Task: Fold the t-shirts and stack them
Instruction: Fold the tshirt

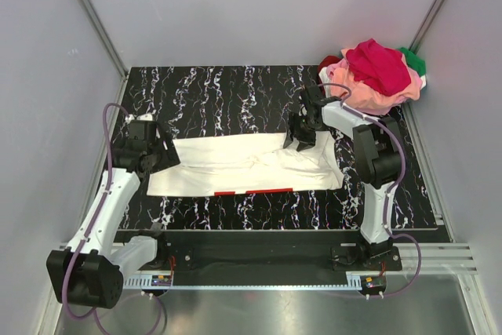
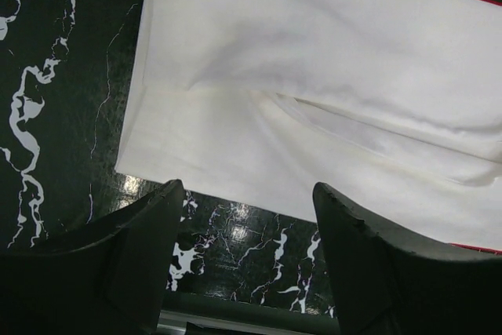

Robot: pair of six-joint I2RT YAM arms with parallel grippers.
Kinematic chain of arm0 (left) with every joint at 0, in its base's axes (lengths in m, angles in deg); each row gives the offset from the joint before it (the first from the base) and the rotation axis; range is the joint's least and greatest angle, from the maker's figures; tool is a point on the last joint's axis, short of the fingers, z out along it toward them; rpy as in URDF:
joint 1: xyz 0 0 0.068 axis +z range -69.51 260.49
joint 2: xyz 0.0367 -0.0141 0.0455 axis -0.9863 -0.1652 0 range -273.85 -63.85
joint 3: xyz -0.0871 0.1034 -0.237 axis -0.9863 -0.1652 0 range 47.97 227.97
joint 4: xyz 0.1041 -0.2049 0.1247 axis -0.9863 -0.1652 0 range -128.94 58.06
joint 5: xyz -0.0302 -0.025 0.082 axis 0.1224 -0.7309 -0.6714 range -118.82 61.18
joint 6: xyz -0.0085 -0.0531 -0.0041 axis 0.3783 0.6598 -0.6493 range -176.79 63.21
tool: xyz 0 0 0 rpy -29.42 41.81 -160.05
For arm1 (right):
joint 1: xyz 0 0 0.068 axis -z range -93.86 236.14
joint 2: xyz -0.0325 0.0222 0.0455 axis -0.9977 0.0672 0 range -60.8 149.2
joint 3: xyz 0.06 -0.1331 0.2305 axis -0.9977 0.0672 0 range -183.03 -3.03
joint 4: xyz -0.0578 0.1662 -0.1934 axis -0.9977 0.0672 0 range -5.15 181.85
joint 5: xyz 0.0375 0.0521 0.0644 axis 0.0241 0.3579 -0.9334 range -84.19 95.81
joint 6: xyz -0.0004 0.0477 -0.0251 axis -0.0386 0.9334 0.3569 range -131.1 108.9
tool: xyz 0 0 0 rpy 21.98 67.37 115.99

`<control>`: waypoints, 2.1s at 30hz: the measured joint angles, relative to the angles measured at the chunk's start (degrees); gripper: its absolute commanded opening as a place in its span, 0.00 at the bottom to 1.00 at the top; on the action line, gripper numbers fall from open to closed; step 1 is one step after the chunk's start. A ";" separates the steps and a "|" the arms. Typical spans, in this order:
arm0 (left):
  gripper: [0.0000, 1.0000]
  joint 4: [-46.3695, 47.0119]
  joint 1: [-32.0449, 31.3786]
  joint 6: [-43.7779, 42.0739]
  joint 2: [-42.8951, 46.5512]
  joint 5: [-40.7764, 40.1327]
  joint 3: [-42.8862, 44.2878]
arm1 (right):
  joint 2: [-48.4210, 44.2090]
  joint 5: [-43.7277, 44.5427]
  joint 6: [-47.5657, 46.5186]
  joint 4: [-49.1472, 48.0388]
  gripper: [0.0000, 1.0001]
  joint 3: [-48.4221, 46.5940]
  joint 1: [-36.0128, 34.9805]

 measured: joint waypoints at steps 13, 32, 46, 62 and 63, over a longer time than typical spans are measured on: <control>0.70 0.48 0.00 -0.61 -0.17 -0.02 -0.13 | 0.76 1.84 -0.17 2.08 0.10 -0.20 -2.75; 0.70 1.29 0.00 -0.63 -0.17 -0.02 -0.13 | -16.17 11.41 0.20 12.00 0.31 1.73 -13.75; 0.70 1.42 0.00 -0.63 -0.17 -0.02 -0.13 | -22.12 15.13 -0.20 18.67 0.76 10.40 -23.17; 0.70 1.49 -0.02 -0.63 -0.17 -0.02 -0.15 | -3.72 20.94 -4.24 17.29 0.52 -8.57 -18.12; 0.70 1.49 -0.02 -0.63 -0.17 0.00 -0.15 | -2.95 20.81 -4.22 17.25 0.46 -8.68 -18.05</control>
